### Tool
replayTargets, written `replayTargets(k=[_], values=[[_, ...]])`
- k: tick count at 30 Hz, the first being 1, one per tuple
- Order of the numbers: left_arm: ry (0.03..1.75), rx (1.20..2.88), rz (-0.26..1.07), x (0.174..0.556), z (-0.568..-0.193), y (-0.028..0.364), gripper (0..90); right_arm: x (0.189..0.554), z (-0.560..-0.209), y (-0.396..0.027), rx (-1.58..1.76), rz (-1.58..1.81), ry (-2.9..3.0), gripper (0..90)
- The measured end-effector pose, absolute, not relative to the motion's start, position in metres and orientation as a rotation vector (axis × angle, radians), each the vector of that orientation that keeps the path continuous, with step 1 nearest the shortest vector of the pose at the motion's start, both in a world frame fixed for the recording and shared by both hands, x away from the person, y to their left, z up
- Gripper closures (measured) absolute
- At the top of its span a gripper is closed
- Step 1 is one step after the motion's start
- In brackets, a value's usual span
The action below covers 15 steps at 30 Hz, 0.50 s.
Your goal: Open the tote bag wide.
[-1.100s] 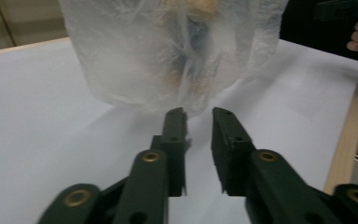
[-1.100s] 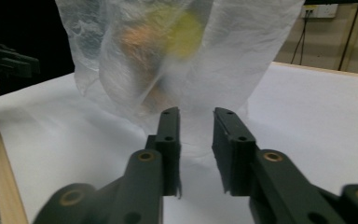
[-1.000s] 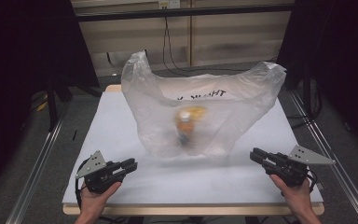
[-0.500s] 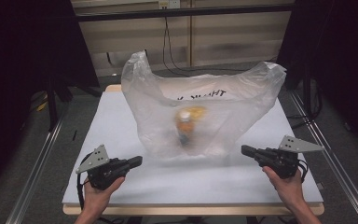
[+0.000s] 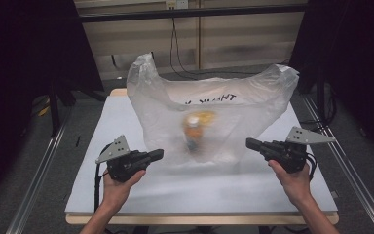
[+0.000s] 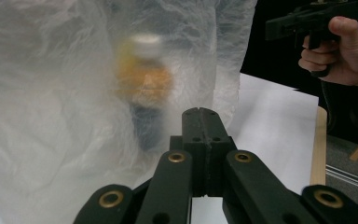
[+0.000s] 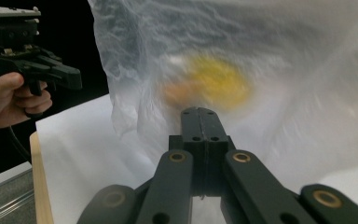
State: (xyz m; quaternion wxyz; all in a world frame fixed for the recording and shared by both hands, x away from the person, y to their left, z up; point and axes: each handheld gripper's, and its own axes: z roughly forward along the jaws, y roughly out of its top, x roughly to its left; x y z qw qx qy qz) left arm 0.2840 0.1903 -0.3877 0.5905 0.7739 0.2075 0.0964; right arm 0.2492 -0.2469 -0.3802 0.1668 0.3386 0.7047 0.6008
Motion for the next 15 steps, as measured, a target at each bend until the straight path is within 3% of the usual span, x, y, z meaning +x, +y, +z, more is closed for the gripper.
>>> replayTargets(k=[15], values=[[0.423,1.736,0.242,0.303,-0.351,0.165,90.0,0.275,-0.344,-0.221,0.882,1.749,2.021,90.0]])
